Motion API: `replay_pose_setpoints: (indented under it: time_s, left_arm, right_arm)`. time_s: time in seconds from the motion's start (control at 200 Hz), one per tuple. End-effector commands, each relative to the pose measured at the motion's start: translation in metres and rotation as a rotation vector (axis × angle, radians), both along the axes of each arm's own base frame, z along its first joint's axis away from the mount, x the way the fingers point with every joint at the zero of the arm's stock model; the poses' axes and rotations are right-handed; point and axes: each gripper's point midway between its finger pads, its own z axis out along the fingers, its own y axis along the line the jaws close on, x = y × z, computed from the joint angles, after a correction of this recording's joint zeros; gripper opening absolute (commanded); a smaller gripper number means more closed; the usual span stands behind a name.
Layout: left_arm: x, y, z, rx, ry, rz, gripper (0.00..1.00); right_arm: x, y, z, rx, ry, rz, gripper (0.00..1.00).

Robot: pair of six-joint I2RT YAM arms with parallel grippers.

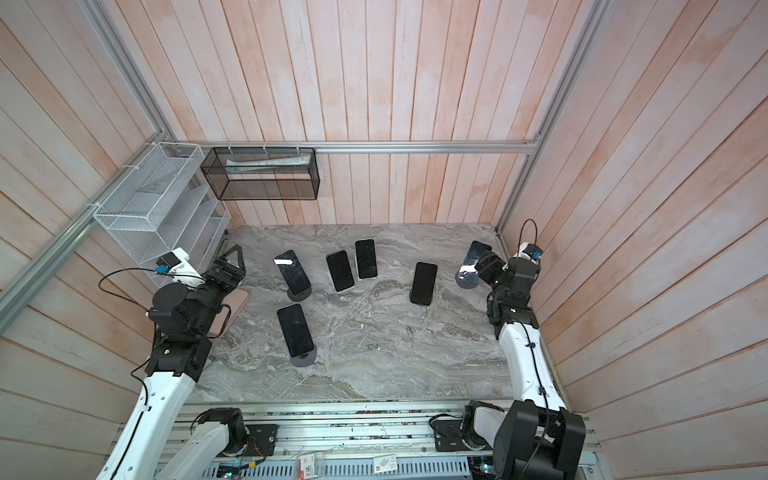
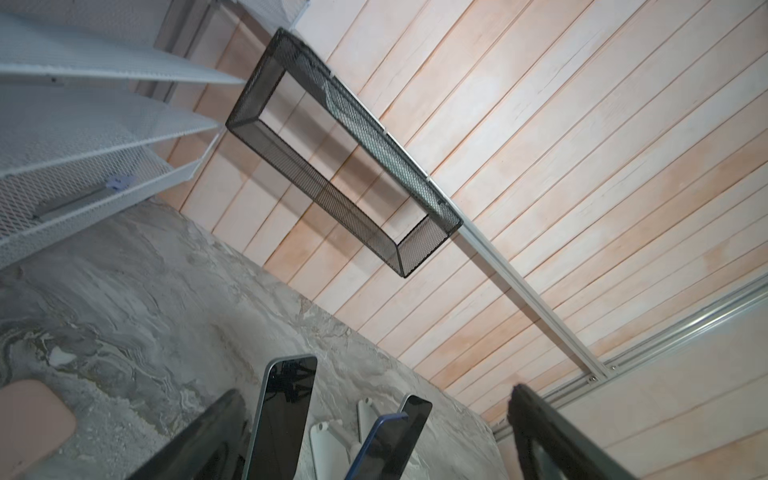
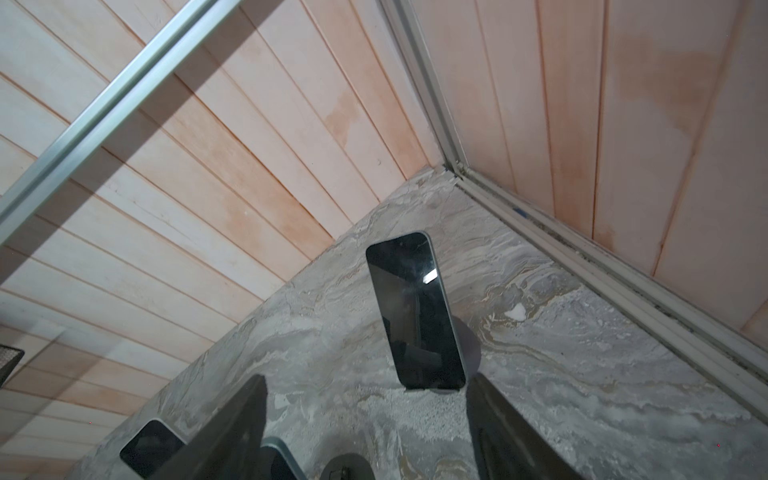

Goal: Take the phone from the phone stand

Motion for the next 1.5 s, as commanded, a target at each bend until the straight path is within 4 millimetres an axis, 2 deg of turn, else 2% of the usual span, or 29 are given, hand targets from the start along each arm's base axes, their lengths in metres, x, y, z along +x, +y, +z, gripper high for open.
replay_pose_setpoints:
  time_s: [0.0, 0.145, 0.205, 0.255, 0.34, 0.44, 0.545, 0.755, 0.92, 1.005, 1.09, 1.245, 1.37, 1.495]
  left_arm:
    - [-0.004, -0.013, 0.004, -0.001, 0.019, -0.080, 1.00]
    - [0.001, -0.008, -0.014, 0.020, 0.132, -0.053, 1.00]
    - [0.003, -0.007, -0.021, 0.024, 0.169, -0.051, 1.00]
    - [0.004, -0.011, -0.027, 0.016, 0.185, -0.073, 1.00]
    - [0.006, -0.018, -0.036, -0.015, 0.211, -0.112, 1.00]
    - [0.005, -0.020, -0.046, -0.026, 0.256, -0.125, 1.00]
    - [-0.001, -0.023, -0.061, -0.037, 0.315, -0.138, 1.00]
    - [-0.029, -0.031, -0.095, -0.056, 0.426, -0.179, 1.00]
    - [-0.052, -0.035, -0.113, -0.083, 0.480, -0.197, 1.00]
    - [-0.061, -0.037, -0.120, -0.105, 0.503, -0.204, 1.00]
    - [-0.069, -0.042, -0.124, -0.123, 0.520, -0.233, 1.00]
    - [-0.082, -0.046, -0.127, -0.115, 0.545, -0.261, 1.00]
    - [-0.088, -0.051, -0.117, -0.119, 0.550, -0.287, 1.00]
    - [-0.090, -0.054, -0.104, -0.122, 0.553, -0.308, 1.00]
  right_arm:
    - [-0.010, 0.032, -0.014, 0.008, 0.092, 0.100, 0.77]
    - [-0.017, 0.081, -0.023, -0.054, 0.145, 0.214, 0.77]
    - [-0.023, 0.116, -0.030, -0.023, 0.158, 0.318, 0.77]
    - [-0.030, 0.152, -0.037, 0.007, 0.172, 0.434, 0.77]
    - [-0.040, 0.191, -0.045, -0.035, 0.220, 0.527, 0.77]
    - [-0.046, 0.206, -0.041, -0.117, 0.243, 0.528, 0.78]
    - [-0.048, 0.223, -0.034, -0.124, 0.235, 0.568, 0.78]
    - [-0.051, 0.255, -0.041, -0.178, 0.251, 0.601, 0.79]
    - [-0.057, 0.267, -0.044, -0.234, 0.261, 0.575, 0.80]
    - [-0.066, 0.271, -0.045, -0.227, 0.257, 0.592, 0.80]
    - [-0.078, 0.265, -0.051, -0.211, 0.287, 0.588, 0.80]
    - [-0.097, 0.242, -0.054, -0.225, 0.309, 0.529, 0.81]
    - [-0.111, 0.227, -0.046, -0.244, 0.309, 0.466, 0.81]
    - [-0.124, 0.232, -0.037, -0.217, 0.270, 0.503, 0.81]
